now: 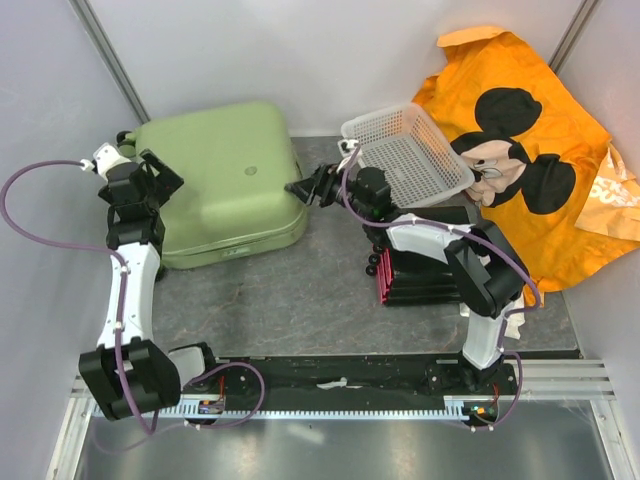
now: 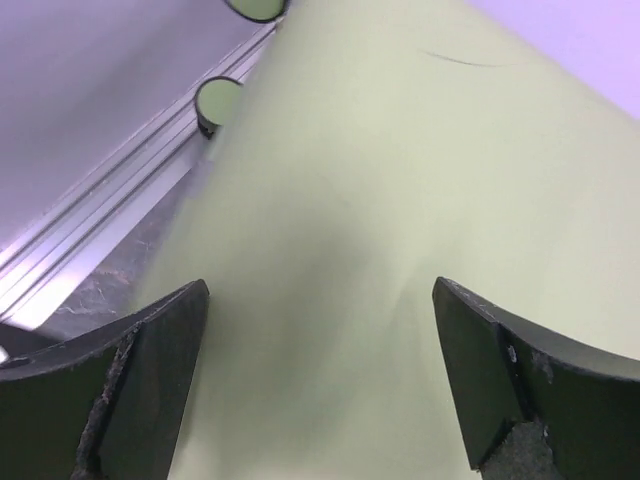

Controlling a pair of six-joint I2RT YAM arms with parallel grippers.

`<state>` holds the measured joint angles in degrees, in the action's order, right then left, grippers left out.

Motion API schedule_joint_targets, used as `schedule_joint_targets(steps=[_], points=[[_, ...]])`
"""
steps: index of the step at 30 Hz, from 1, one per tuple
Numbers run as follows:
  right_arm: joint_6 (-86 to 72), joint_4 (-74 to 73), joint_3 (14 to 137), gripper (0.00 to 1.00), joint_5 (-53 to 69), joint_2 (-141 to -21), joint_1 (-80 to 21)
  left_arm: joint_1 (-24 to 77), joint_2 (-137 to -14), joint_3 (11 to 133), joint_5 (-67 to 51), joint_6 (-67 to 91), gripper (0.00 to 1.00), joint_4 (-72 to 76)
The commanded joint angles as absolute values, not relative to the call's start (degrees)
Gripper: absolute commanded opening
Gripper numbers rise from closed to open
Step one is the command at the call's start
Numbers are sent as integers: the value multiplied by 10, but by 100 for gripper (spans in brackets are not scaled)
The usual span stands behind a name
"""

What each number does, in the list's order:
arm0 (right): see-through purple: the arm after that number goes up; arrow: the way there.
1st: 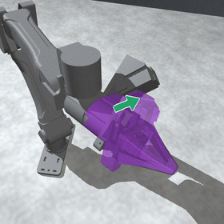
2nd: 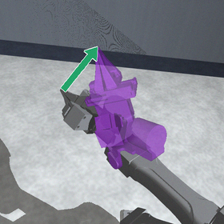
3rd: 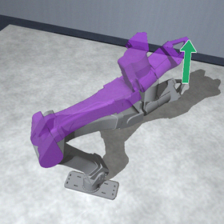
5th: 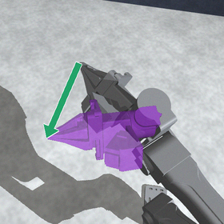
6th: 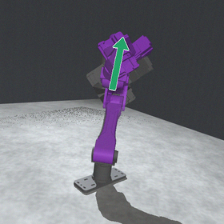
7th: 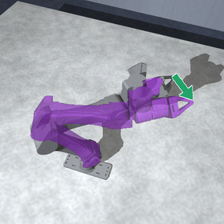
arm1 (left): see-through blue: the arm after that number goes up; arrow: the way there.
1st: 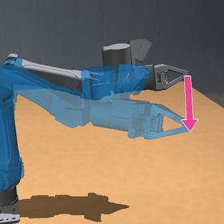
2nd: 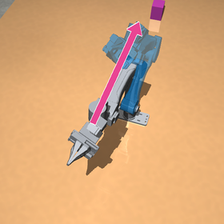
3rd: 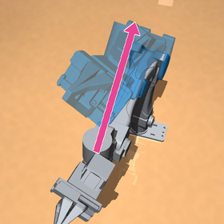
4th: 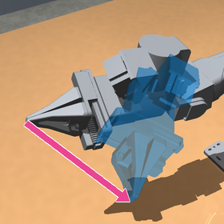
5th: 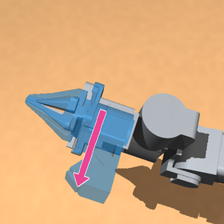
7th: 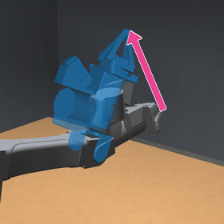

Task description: Open, take out, and arrange the luggage

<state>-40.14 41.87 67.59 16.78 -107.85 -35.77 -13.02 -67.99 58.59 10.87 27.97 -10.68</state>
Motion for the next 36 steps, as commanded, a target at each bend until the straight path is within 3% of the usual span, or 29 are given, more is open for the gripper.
schedule_joint_targets(steps=[1,9,16,24,36], points=[[-403,317,645,79,346,-1055,-482,-98,-645,617,64,199,99,-148],[-331,260,606,78,246,-985,-524,19,-635,648,-13,127,98,-184],[-280,243,554,73,28,-928,-607,28,-601,624,-54,128,98,-189],[-309,342,575,71,-214,-1016,-712,28,-587,605,-49,134,98,-185],[-298,287,700,64,-330,-1128,-736,27,-578,596,-73,151,98,-174]])
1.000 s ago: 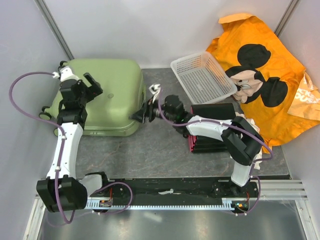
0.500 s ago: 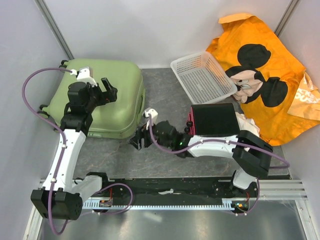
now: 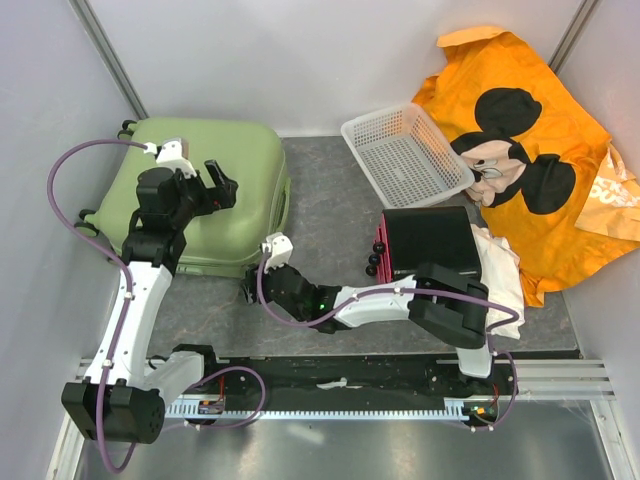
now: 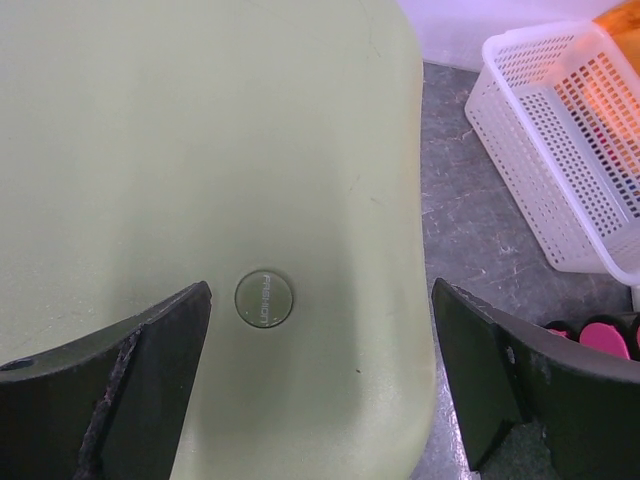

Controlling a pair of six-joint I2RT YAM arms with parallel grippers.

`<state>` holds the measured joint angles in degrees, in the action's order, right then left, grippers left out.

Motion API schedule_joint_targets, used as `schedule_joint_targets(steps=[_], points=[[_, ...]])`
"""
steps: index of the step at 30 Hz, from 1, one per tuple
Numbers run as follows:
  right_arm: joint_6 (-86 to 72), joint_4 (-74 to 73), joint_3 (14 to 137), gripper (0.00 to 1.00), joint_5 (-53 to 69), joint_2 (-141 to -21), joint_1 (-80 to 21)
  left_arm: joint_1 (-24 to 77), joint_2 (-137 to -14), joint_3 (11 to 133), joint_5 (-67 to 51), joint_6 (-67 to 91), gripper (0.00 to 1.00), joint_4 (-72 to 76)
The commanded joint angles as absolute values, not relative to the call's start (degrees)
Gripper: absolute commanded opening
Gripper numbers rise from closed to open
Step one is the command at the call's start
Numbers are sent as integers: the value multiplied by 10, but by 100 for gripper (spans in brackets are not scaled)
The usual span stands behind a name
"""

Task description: Open, take out, and arrange the luggage

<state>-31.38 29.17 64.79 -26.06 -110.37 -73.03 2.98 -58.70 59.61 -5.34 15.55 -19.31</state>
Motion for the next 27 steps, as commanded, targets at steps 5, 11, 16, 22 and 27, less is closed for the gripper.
schedule_joint_targets(steps=[5,11,16,22,27], points=[[-295,270,746,59,-333,-1160,-737,27,-574,595,-73,153,98,-174],[-306,260,767,52,-323,-1179,-736,27,-570,595,-73,153,98,-172],[-314,260,779,47,-316,-1191,-736,28,-568,594,-77,156,98,-171],[-317,268,785,42,-318,-1200,-736,27,-566,592,-82,158,98,-170],[-312,272,790,40,-332,-1204,-735,27,-566,592,-82,159,98,-169]])
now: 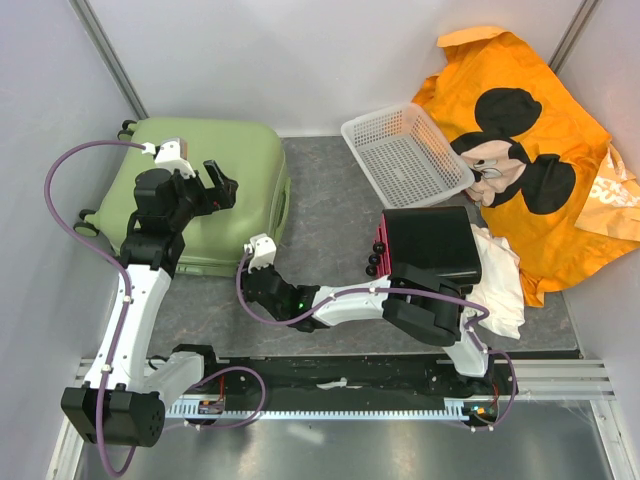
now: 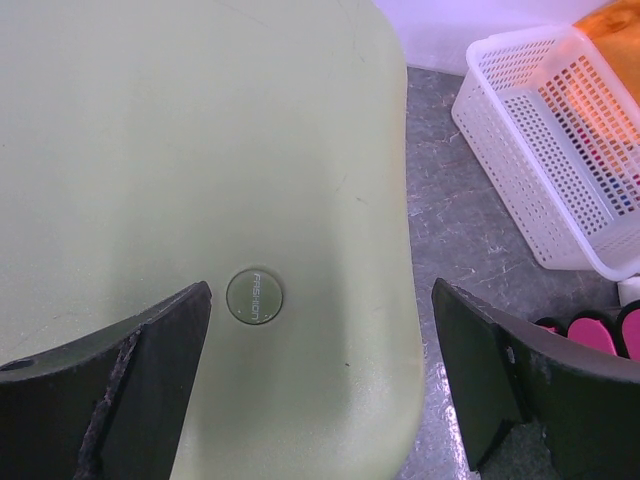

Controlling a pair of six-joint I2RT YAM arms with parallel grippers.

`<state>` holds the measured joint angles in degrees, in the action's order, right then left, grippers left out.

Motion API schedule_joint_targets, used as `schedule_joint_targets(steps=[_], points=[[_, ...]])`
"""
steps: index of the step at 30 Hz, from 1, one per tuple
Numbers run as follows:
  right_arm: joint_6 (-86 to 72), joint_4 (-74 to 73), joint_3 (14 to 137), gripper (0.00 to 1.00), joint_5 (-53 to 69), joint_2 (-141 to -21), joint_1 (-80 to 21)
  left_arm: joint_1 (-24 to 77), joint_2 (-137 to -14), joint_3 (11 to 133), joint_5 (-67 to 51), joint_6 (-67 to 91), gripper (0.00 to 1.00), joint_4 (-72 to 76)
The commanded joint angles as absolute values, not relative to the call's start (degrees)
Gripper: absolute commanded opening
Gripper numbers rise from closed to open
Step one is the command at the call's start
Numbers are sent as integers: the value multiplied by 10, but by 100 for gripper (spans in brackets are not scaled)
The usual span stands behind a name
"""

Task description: Open, take out, and arrange the luggage

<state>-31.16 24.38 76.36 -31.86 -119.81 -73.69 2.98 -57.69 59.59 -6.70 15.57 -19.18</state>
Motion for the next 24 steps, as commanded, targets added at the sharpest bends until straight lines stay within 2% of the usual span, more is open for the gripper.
schedule_joint_targets(steps=[1,5,8,11,12,24], points=[[-306,274,793,39,-335,-1205,-735,27,-565,592,-82,159,98,-169],[-297,274,798,35,-351,-1208,-734,27,-567,592,-84,160,98,-169],[-301,267,798,28,-356,-1208,-729,27,-569,591,-85,161,98,-168],[-306,268,786,10,-362,-1201,-722,27,-570,590,-88,161,98,-168],[-306,268,775,1,-371,-1199,-718,28,-572,590,-88,161,98,-167],[-293,281,658,0,-422,-1104,-700,28,-588,590,-94,164,98,-168]])
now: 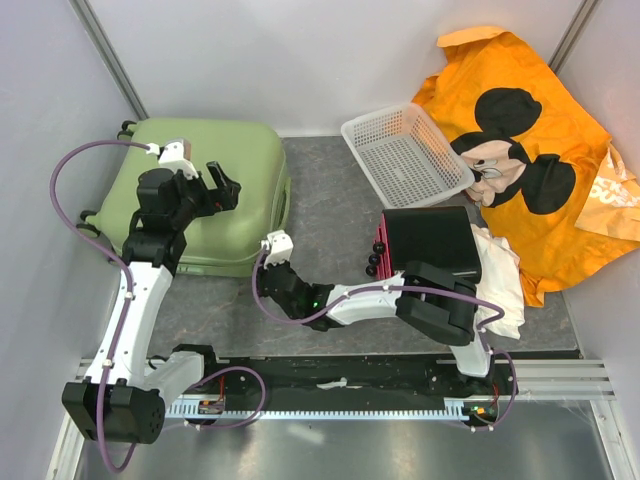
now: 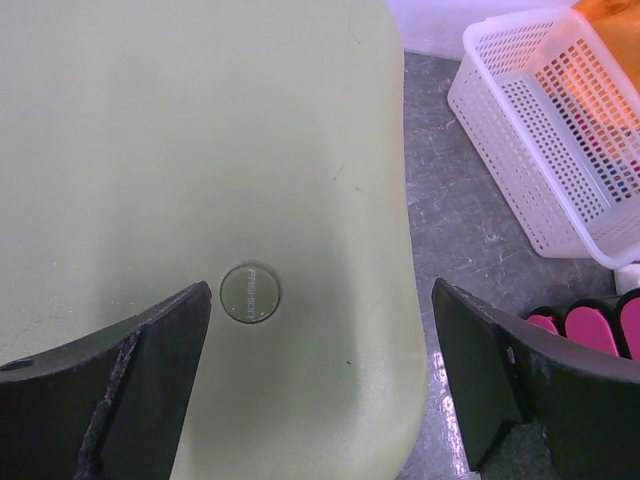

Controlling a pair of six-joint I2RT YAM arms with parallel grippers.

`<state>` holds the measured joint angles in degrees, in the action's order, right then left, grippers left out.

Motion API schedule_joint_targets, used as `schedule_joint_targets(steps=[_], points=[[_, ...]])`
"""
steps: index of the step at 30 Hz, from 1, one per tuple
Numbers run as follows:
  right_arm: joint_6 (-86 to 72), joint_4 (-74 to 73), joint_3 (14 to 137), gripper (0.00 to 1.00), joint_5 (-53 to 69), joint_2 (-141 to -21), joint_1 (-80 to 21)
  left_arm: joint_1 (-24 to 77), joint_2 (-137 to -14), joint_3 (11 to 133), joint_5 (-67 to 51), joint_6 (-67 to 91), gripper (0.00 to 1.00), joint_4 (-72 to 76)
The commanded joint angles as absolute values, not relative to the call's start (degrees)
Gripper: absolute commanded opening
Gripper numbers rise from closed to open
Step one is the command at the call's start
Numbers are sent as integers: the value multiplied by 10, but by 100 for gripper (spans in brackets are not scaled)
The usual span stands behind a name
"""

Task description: Open, take out, and arrange the luggage

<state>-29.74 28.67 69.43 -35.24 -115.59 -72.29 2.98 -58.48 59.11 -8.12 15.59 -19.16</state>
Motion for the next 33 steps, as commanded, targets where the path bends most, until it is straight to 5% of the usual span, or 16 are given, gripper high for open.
schedule_joint_targets(steps=[1,22,33], points=[[-292,279,655,0,-423,-1100,-698,27,-587,589,-95,165,98,-167],[-204,178,620,0,-266,-1020,-558,27,-613,589,-119,176,98,-168],[-161,121,694,0,-172,-1077,-480,28,-620,589,-126,179,98,-168]])
